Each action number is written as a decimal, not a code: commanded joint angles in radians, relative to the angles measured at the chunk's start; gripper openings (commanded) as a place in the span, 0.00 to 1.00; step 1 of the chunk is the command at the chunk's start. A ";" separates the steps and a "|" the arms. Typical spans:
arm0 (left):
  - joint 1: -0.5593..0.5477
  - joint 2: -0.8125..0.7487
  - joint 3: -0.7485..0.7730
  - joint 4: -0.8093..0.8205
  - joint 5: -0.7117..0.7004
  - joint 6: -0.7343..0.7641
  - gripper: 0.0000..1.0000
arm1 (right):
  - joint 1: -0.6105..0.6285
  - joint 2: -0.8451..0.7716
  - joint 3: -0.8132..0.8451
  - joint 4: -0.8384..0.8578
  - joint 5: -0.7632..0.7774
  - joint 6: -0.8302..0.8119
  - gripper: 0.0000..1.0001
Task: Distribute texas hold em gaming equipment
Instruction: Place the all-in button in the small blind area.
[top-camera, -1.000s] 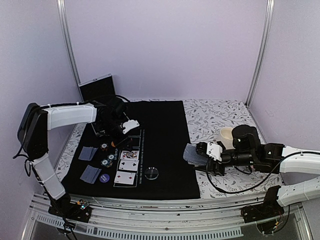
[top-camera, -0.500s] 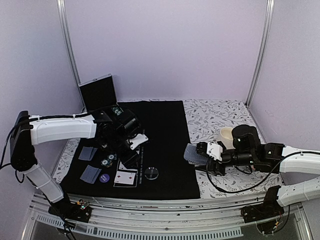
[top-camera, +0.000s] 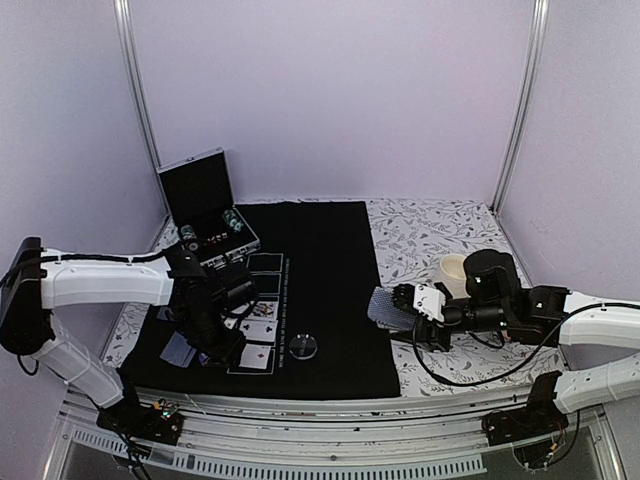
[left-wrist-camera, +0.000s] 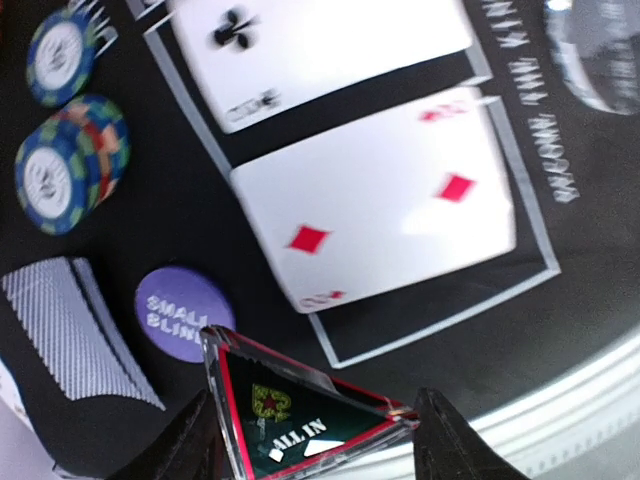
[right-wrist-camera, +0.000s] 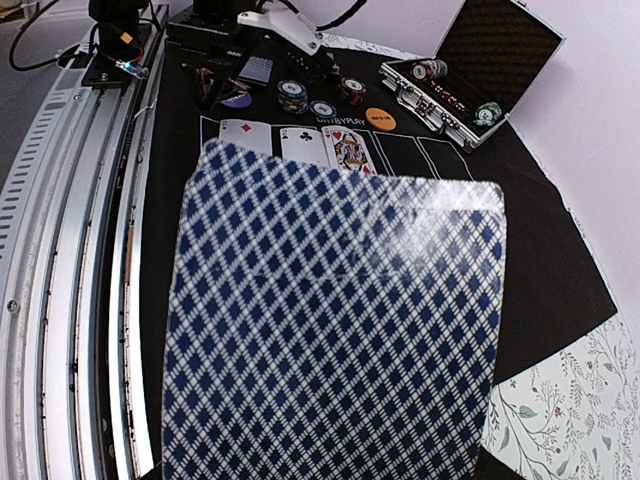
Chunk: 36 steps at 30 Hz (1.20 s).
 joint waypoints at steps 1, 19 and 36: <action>0.001 -0.022 -0.045 -0.011 -0.118 -0.093 0.23 | -0.005 -0.005 0.003 0.000 -0.001 -0.001 0.57; 0.116 0.034 -0.109 0.108 -0.100 -0.044 0.38 | -0.007 -0.016 0.002 -0.003 -0.001 0.004 0.57; 0.116 -0.025 -0.070 0.053 -0.106 -0.037 0.80 | -0.006 -0.008 0.004 0.000 -0.006 0.003 0.57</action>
